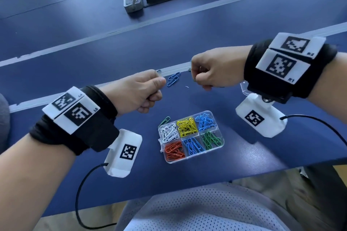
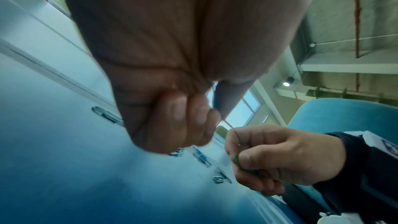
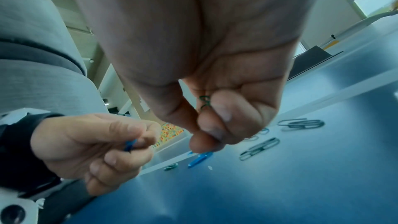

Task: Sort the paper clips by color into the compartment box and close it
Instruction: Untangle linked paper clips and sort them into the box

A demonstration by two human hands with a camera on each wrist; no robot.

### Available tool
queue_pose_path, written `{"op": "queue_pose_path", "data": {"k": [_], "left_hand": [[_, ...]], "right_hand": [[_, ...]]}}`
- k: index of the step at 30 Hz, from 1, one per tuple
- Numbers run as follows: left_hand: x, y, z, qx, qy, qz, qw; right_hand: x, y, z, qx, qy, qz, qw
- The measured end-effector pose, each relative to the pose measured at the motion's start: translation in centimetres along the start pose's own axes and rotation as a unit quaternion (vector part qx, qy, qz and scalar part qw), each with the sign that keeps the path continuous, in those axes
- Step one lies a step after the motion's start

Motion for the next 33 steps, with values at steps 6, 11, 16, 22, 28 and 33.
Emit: {"op": "queue_pose_path", "data": {"k": [6,11,16,22,28,33], "left_hand": [[2.1,0.4,-1.0,-0.049,0.042,-0.031,0.997],[4.0,1.4,-1.2,-0.142,0.066,-0.046,0.987],[5.0,2.8,-1.3,-0.203,0.110,-0.025,0.973],[6.2,4.8,-0.8,-0.217,0.175,-0.032,0.960],[6.5,6.1,0.0,-0.312,0.207,0.009,0.927],[6.1,7.1,0.3,-0.369,0.215,0.023,0.904]], "right_hand": [[2.7,0.3,-2.0,-0.035,-0.057,-0.051,0.996],[5.2,1.7,-3.6,-0.039,-0.076,-0.030,0.996],[6.0,3.2,-3.4,-0.004,-0.067,-0.014,0.998],[6.9,3.3,-3.4,0.012,-0.057,0.003,0.998],[8.3,3.5,-3.5,0.032,-0.041,0.019,0.998],[8.5,4.1,-3.3,0.008,-0.037,0.049,0.998]]}}
Point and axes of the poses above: each hand's wrist, its own x-axis away from the middle knuckle, its own y-axis out of the palm, z = x × y, the point moved 1 cm from there along -x, towards the middle knuckle, and after that the axes turned 4 degrees about -y, right-handed, at the moved point
